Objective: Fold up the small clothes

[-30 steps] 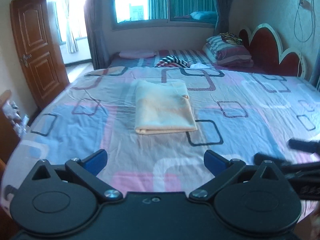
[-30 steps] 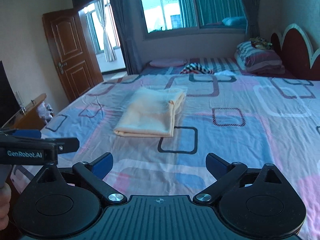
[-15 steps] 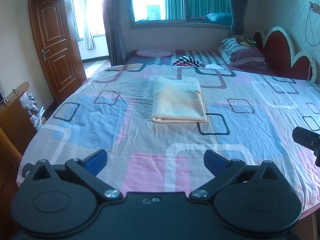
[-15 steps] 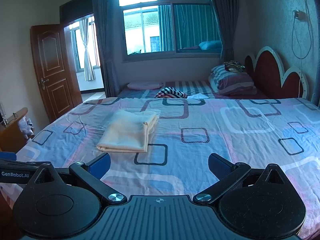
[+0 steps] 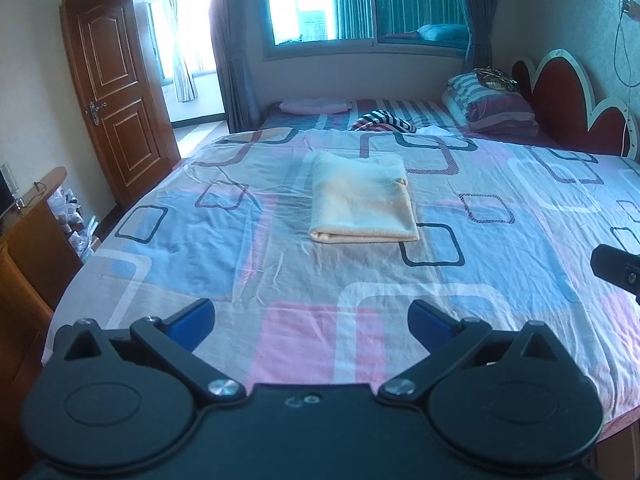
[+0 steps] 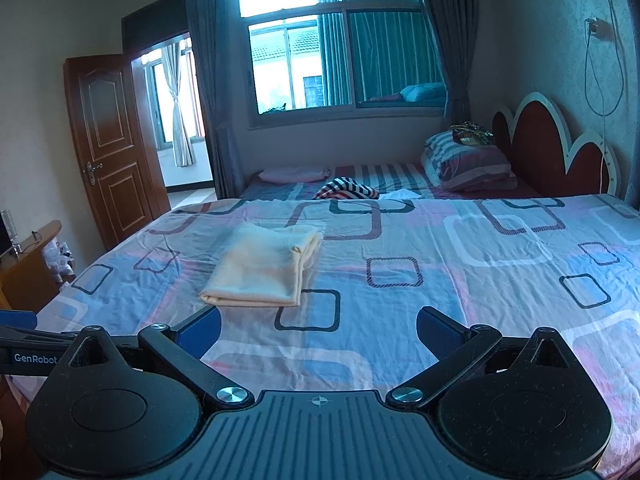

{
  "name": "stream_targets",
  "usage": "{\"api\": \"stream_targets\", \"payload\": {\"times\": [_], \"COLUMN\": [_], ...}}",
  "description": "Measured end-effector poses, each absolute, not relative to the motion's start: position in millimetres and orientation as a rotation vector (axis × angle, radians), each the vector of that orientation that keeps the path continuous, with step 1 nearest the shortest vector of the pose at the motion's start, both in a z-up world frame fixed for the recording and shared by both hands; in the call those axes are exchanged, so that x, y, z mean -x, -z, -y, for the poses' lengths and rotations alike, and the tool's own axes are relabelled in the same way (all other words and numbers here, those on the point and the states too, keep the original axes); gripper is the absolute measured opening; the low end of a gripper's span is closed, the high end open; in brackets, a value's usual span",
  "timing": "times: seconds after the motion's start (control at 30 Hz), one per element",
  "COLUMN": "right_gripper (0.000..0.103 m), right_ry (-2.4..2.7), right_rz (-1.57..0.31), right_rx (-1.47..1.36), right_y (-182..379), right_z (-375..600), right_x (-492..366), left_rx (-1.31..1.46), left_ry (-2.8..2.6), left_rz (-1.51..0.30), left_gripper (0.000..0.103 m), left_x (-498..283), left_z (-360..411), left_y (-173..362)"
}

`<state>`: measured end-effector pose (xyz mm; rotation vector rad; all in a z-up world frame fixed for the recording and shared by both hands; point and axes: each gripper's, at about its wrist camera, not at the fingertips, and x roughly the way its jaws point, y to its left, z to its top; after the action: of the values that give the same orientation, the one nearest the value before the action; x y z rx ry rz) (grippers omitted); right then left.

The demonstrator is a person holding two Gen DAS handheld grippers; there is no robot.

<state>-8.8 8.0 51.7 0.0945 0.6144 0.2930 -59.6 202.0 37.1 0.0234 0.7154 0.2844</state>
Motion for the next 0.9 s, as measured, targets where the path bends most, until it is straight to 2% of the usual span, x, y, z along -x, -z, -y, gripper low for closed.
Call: {"api": "stream_targets", "payload": {"times": [0.9], "right_gripper": [0.103], "right_ry": [-0.306], "right_rz": [-0.621], "right_rx": [-0.098], "right_y": [-48.5], "right_z": [-8.1], "right_x": [8.1], "left_rx": [-0.027], "left_ry": [-0.301], "left_rz": [-0.721], "left_gripper": [0.102], "left_x": [57.8], "left_z": [-200.9], "left_y": [-37.4]}}
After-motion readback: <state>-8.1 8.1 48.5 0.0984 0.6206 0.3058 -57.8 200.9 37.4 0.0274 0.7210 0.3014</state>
